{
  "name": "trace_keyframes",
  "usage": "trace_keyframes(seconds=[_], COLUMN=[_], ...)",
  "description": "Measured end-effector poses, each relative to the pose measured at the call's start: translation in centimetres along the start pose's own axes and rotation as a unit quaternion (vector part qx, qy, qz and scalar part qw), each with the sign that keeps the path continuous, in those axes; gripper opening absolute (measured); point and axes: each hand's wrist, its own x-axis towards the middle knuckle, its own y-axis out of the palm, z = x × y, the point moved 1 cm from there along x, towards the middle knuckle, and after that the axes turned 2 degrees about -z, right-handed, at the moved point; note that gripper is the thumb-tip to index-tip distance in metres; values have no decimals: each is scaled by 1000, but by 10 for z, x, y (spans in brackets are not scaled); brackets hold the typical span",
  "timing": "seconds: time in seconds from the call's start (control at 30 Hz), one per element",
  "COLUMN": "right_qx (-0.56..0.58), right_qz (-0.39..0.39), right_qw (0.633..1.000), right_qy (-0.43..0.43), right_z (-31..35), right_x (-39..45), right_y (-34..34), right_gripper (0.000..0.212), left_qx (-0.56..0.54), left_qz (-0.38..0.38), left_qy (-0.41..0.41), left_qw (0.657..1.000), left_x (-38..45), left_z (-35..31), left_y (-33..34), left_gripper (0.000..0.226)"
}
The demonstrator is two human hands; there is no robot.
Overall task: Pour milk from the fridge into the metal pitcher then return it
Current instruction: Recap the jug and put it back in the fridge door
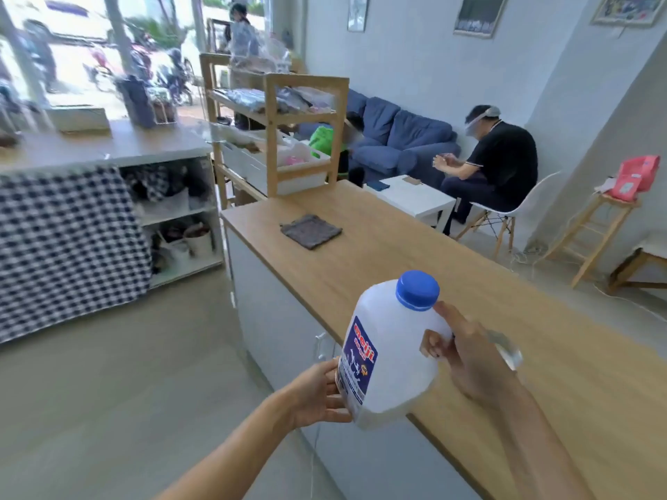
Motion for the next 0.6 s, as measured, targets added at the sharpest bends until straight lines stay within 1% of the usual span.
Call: trace_keyframes(seconds=[0.1, 0.2, 0.37, 0.53, 0.6], right_qx=[-33, -20, -10, -24, -23], right_qz=[89, 158, 266, 330, 358], right_qw=[995, 987, 963, 944, 934], right_qy=[-18, -19, -35, -15, -3], right_z=[5, 8, 10, 4, 2], right_x=[5, 2, -25, -67, -90], right_y=[59, 123, 228, 325, 362], right_gripper=[43, 44, 39, 43, 50], left_qx=[-44, -86, -147, -182, -199], left_qz=[-62, -117, -181, -233, -251], left_qy=[35, 64, 96, 111, 120], left_qw=[996, 987, 968, 949, 940], left_x=[-41, -85, -162, -246, -280], left_z=[-6, -4, 17, 53, 72], left_y=[-51, -101, -183, -249, -273], left_gripper=[33, 29, 26, 30, 32])
